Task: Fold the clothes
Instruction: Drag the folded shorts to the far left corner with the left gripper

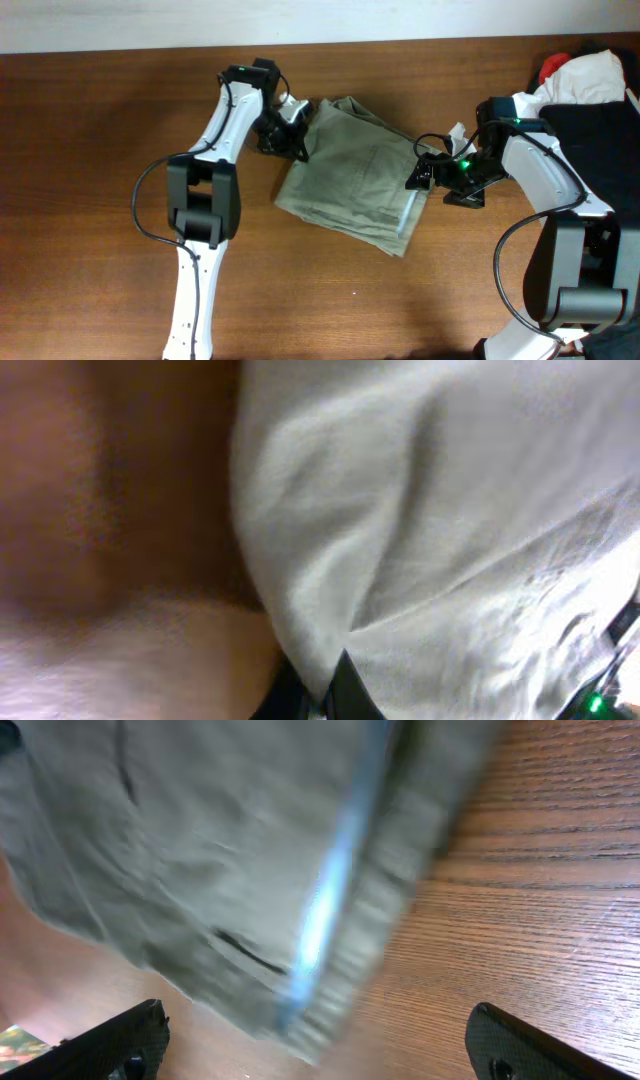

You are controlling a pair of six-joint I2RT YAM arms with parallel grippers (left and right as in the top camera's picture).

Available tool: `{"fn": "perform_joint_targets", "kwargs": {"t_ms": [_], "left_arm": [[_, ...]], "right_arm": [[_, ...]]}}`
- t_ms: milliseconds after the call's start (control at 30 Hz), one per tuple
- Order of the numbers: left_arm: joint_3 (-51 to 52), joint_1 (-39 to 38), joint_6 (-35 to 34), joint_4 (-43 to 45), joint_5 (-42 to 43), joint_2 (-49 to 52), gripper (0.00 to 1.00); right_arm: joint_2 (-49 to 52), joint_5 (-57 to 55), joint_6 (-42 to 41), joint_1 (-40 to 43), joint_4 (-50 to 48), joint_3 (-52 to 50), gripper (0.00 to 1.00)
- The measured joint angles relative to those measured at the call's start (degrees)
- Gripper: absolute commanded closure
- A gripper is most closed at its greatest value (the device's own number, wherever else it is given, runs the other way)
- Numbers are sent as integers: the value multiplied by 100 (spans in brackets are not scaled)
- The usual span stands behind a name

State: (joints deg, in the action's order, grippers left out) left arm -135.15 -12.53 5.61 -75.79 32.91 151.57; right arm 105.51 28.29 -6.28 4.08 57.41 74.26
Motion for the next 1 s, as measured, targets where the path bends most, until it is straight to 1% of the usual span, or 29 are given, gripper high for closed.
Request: {"fn": "perform_joint_targets", "kwargs": {"t_ms": [67,167,200,333,367,433,500,600,733,767,867,967,1000], "left_arm": [[2,614,-498,245,-50,2,99],[0,1834,-1161,546,-203,2,99],[0,2500,-1499,660,-271,2,99],[-2,4538,-2791,909,-396,2,99],[-2,4988,-2990,914,-424,2,99],[-7,5580,-3209,748,-442,2,99],[-4,5995,-3508,507,-442,2,99],[-7,6183,-3998,461,-442,2,99],[-20,5987,-4264,407,-564,0,99],[-24,5877,-4328,387,-584,0,99],[-37,4992,-4559,378,-595,0,99],[-39,4428,-4817,496,-592,-2,99],[-39,4367,-4861,540,-592,-2,99]], "right_arm": [[0,0,2,0,0,0,1],[0,-2,0,0,0,0,1],[0,0,4,0,0,0,1],[0,0,2,0,0,0,1],[0,0,0,0,-2,0,1],[0,0,4,0,-2,0,1],[0,0,2,0,0,0,1],[0,0,0,0,0,0,1],[0,0,0,0,0,0,2],[0,0,4,0,0,0,1],[0,0,2,0,0,0,1],[0,0,0,0,0,0,1],[0,-2,2,0,0,0,1]]}}
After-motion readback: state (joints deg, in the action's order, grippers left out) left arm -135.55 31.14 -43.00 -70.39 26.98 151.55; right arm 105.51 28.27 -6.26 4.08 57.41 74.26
